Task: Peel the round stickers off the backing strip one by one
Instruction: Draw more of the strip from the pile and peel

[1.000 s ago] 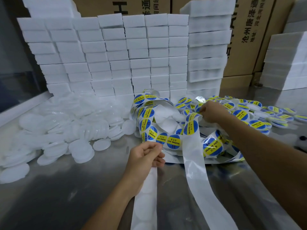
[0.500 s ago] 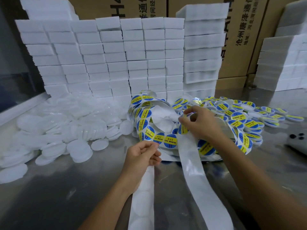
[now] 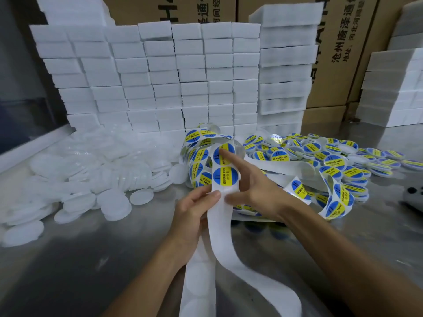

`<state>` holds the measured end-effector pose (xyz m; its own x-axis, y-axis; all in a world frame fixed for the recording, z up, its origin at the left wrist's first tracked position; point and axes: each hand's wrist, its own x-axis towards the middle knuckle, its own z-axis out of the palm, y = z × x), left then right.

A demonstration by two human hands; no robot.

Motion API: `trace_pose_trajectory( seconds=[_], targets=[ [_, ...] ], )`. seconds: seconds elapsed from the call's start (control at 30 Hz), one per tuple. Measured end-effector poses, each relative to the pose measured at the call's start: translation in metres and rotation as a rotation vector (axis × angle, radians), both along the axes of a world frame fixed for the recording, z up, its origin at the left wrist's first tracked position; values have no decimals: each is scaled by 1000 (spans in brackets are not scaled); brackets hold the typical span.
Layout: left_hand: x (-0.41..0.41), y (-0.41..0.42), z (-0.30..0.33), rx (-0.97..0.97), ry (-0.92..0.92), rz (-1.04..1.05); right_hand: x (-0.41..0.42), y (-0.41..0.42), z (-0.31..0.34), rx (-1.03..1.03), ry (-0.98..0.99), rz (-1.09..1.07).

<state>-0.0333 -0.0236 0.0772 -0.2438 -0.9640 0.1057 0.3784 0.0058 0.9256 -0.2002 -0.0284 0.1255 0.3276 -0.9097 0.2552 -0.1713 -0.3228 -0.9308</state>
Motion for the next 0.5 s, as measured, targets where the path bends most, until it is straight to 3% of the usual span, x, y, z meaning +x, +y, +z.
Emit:
trace_pose_trajectory(
  seconds=[0.2, 0.37, 0.5],
  targets=[
    [2, -4, 0, 35, 31, 135, 10, 1, -6, -117, 115, -72],
    [9, -9, 2, 45, 80, 264, 19, 0, -20, -619, 338, -372],
    [12, -8, 3, 30, 4, 334, 23, -1, -19, -984, 482, -501]
  ],
)
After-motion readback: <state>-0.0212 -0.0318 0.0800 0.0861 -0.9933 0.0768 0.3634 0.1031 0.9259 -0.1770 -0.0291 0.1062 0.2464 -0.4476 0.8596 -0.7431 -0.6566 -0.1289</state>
